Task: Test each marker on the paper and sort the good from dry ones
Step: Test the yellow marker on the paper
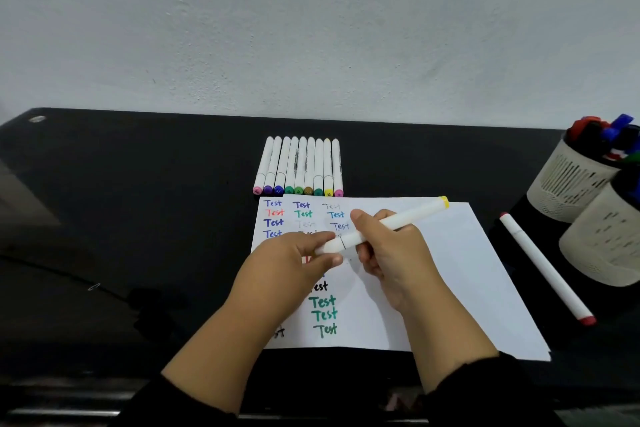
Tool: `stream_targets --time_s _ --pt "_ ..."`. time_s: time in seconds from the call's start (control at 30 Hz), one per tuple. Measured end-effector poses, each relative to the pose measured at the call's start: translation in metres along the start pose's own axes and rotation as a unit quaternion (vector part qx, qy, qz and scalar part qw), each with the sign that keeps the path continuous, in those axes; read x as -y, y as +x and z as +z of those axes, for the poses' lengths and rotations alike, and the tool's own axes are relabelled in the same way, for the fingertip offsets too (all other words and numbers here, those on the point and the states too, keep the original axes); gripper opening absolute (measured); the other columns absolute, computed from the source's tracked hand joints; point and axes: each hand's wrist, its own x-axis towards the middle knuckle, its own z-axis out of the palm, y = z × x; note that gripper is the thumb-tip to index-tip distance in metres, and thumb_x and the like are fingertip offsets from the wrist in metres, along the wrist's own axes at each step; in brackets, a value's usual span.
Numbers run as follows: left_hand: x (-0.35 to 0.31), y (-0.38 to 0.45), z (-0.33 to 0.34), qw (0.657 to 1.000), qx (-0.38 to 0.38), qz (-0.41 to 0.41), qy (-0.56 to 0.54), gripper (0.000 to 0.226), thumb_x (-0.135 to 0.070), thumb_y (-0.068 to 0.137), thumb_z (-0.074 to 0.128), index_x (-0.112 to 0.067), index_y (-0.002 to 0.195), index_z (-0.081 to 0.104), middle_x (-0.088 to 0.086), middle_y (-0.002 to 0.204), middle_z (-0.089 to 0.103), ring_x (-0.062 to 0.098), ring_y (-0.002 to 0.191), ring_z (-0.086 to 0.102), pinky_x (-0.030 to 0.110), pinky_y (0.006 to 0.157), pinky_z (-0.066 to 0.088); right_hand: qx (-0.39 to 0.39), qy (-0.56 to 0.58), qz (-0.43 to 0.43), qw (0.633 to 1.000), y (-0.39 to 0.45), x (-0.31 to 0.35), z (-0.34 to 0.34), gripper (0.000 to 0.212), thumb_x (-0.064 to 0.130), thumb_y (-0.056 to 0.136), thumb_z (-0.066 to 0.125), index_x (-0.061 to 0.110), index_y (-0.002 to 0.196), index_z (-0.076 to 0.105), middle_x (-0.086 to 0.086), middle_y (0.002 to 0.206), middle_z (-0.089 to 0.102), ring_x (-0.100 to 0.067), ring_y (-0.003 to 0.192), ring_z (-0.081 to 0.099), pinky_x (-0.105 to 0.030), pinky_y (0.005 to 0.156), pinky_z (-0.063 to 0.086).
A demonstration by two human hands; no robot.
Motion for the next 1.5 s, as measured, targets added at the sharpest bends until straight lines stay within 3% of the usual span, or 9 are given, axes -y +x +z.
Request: stream_targets --time_s 0.23,0.37,0.47,0.63,0.77,0.93,1.07,1.27,1.5 --pt "-0.001 0.0 -0.002 0.999 0.024 -0.025 -0.023 0.025 -0.042 0.086 0.061 -0.047 0.111 0.061 -0.017 0.078 0.064 0.002 0.075 0.058 0.017 0.058 0.042 -0.001 0.046 0.012 0.999 -0.002 -0.003 0.003 0.04 0.014 0.088 0.062 0.016 0.058 0.037 -0.002 0.041 0.036 -0.01 0.035 0.03 -0.017 0.037 0.026" --pt "-0.001 0.001 -0.005 0.997 0.054 -0.045 -0.039 0.011 -0.04 0.086 0.061 -0.05 0.09 0.064 -0.006 0.081 0.067 0.008 0.066 0.053 0.021 0.059 0.04 0.013 0.024 -0.001 1.0 0.0 -0.004 0.003 0.039 0.006 0.088 0.057 0.016 0.059 0.032 -0.001 0.041 0.034 -0.01 0.035 0.029 -0.017 0.038 0.025" --pt "-0.001 0.004 -0.011 0.995 0.082 -0.043 -0.035 0.015 -0.039 0.087 0.061 -0.049 0.076 0.061 -0.005 0.088 0.069 0.015 0.079 0.061 0.027 0.068 0.047 0.026 0.008 -0.016 1.0 0.001 -0.002 0.002 0.037 0.003 0.088 0.054 0.014 0.059 0.033 -0.004 0.046 0.033 -0.011 0.036 0.031 -0.018 0.039 0.026" --pt "-0.004 0.006 -0.011 0.995 0.083 -0.04 -0.049 0.014 -0.038 0.089 0.058 -0.045 0.079 0.063 -0.011 0.088 0.068 0.008 0.083 0.057 0.022 0.068 0.043 0.012 -0.005 -0.008 1.0 0.002 -0.001 0.003 0.034 0.006 0.089 0.054 0.015 0.061 0.036 -0.007 0.054 0.038 -0.008 0.038 0.033 -0.019 0.039 0.029" --pt "-0.006 0.004 -0.002 0.998 0.055 -0.029 -0.005 0.019 -0.041 0.09 0.055 -0.047 0.106 0.062 -0.004 0.084 0.066 0.008 0.071 0.055 0.02 0.057 0.04 -0.023 0.023 0.031 0.999 0.005 -0.001 0.003 0.031 0.006 0.088 0.052 0.017 0.062 0.036 0.001 0.045 0.036 -0.007 0.036 0.03 -0.018 0.037 0.027" --pt "-0.001 0.003 -0.016 0.996 0.072 -0.04 -0.032 0.016 -0.041 0.089 0.056 -0.042 0.074 0.061 -0.013 0.085 0.068 -0.001 0.077 0.054 0.016 0.063 0.039 -0.038 0.047 0.003 0.998 0.011 0.005 -0.006 0.033 0.003 0.088 0.05 0.018 0.062 0.036 0.0 0.052 0.033 -0.005 0.038 0.029 -0.016 0.038 0.022" --pt "0.008 0.006 -0.023 0.995 0.039 -0.063 -0.067 0.014 -0.04 0.086 0.06 -0.039 0.099 0.067 -0.028 0.087 0.059 -0.006 0.078 0.05 0.014 0.061 0.033 -0.071 0.054 0.0 0.996 0.015 0.011 -0.025 0.031 0.008 0.089 0.052 0.018 0.063 0.038 0.001 0.049 0.036 -0.006 0.038 0.03 -0.016 0.036 0.024" --pt "0.007 0.008 -0.01 0.996 -0.048 -0.055 -0.054 0.038 -0.044 0.087 0.058 -0.039 0.125 0.056 -0.011 0.128 0.057 0.008 0.104 0.052 0.024 0.081 0.041 -0.024 -0.029 -0.036 0.999 0.017 0.003 -0.019 0.018 0.031 0.088 0.065 0.016 0.079 0.06 0.001 0.056 0.06 -0.009 0.051 0.045 -0.02 0.048 0.036" --pt "0.004 0.016 -0.004 0.996 -0.046 -0.052 -0.047 0.04 -0.043 0.089 0.055 -0.038 0.129 0.052 -0.01 0.134 0.053 0.008 0.115 0.048 0.021 0.082 0.035 -0.084 -0.23 -0.12 0.962 0.022 -0.012 -0.008 0.037 0.025 0.087 0.062 0.014 0.065 0.034 -0.003 0.058 0.041 -0.009 0.05 0.037 -0.019 0.047 0.033"
